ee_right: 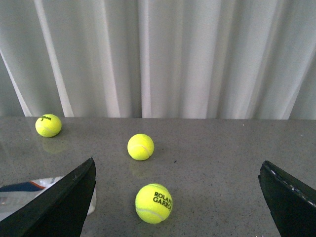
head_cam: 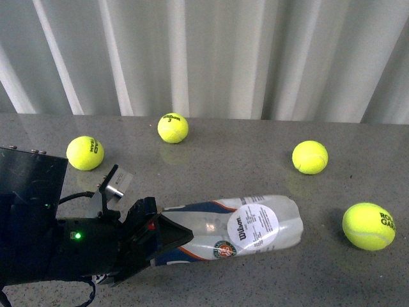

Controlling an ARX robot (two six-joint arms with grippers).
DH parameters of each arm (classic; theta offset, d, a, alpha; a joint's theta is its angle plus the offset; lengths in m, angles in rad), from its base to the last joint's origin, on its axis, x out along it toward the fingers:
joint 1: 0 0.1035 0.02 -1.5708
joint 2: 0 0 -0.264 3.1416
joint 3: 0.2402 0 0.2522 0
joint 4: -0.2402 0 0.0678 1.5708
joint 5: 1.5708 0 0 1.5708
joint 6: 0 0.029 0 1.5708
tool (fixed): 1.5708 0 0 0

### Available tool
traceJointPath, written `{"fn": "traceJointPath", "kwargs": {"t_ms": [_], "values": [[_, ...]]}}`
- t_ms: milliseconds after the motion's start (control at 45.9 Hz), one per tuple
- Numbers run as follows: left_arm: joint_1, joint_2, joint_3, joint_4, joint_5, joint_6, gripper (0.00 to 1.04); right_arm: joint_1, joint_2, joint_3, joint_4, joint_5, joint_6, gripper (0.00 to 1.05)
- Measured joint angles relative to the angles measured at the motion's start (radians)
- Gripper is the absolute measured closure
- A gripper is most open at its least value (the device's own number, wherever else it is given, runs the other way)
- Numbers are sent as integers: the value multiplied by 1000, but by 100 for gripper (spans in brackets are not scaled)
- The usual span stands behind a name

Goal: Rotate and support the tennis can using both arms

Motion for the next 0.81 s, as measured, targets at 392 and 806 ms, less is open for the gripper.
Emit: {"fn": "traceJointPath", "kwargs": {"t_ms": [392,806], "values": [[22,-295,-14,-286,26,108,101,0,0,0,0,0,0,7],[-106,-581,558,-1465,-500,1131,101,0,0,0,0,0,0,7]]}}
